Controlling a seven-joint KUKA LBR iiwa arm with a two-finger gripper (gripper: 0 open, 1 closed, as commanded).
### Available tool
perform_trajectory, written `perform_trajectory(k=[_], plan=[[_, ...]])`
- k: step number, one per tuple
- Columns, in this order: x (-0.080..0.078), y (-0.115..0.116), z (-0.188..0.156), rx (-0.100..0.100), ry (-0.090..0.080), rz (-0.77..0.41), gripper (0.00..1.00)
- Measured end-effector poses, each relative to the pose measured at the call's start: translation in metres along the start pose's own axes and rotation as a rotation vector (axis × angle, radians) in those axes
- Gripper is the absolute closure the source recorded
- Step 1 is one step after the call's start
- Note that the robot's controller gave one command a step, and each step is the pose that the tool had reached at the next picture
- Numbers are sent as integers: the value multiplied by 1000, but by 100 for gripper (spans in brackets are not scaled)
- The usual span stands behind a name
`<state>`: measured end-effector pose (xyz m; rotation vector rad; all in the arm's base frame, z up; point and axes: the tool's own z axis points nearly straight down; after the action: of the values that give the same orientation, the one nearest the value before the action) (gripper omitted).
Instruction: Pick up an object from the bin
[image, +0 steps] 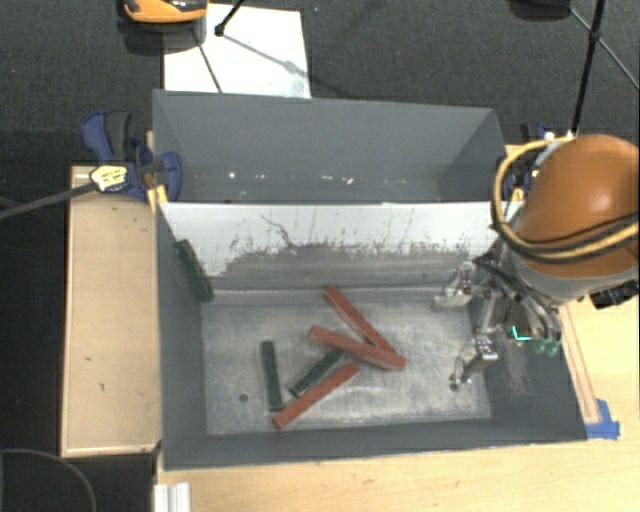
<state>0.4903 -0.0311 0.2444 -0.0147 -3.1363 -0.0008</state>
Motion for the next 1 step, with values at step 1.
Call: perform_trajectory(k=[1], plan=[[-1, 0, -4, 1, -8, -1, 0]])
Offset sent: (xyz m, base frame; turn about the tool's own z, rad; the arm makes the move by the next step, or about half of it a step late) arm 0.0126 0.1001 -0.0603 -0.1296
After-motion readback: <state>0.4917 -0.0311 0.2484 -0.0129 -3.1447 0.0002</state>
